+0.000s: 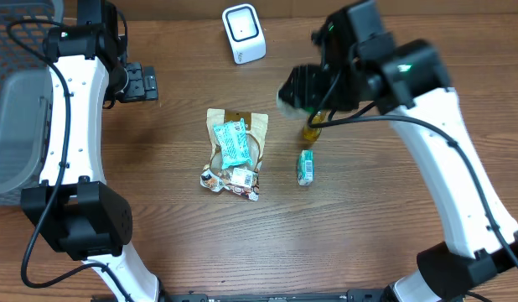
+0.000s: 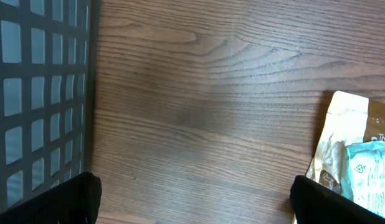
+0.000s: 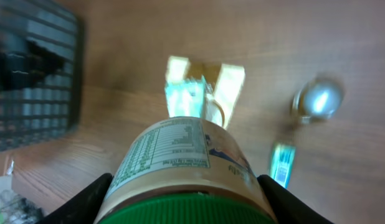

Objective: Scan the item barcode
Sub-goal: 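Hold the jar's label under the white scanner with the right gripper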

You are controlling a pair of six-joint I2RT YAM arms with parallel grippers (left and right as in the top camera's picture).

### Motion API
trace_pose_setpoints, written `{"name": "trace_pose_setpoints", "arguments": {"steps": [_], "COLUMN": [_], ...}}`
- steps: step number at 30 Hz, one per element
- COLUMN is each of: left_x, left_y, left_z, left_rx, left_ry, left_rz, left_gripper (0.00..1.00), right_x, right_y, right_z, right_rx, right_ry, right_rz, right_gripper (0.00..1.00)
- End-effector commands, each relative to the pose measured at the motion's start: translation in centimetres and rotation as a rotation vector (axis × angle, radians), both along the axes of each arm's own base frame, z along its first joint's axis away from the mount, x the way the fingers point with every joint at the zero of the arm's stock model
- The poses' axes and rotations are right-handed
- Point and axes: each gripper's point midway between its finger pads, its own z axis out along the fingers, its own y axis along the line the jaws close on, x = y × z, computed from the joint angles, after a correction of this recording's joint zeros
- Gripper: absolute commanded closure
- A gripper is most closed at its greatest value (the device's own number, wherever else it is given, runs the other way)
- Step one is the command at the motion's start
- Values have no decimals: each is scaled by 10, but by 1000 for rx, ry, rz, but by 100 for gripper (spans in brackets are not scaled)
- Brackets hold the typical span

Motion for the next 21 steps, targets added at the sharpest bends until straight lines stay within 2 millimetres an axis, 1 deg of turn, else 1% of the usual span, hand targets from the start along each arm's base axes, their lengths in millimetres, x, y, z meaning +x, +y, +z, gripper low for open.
{"name": "trace_pose_setpoints", "arguments": {"steps": [1,4,7,9,13,17,18,19,20,21], "left_x": [3,3,3,3,3,3,3,3,3,3], "left_y": [1,1,1,1,1,1,1,1,1,1], "left_z": [6,6,6,6,6,6,6,6,6,6], "left_rx": [9,9,9,9,9,9,9,9,9,9], "left_ry": [-18,-19,-18,-19,-18,-18,-18,-18,-18,-18], "left_rz": [-9,-10,-10,-10,-9,-9,-9,-9,-10,-10], "left_gripper": [0,0,0,0,0,0,0,0,1,0], "right_x": [11,23,40,59,109,155,165,173,181,187], "right_y": [0,3,7,10,14,27,27,27,26,26], "right_z": [44,61,64,60,48,35,32,30,29,27], "right_rx": [-6,-8,-25,-48,-95,-93,-97,-100,-106,-108], "right_ry": [-159,-216,-264,-306,-396,-479,-498,-513,-530,-542], "right_rz": [70,83,89,84,17,-21,-35,-47,-62,-73], "right_gripper": [97,96,97,96,96,96,96,96,88,88]}}
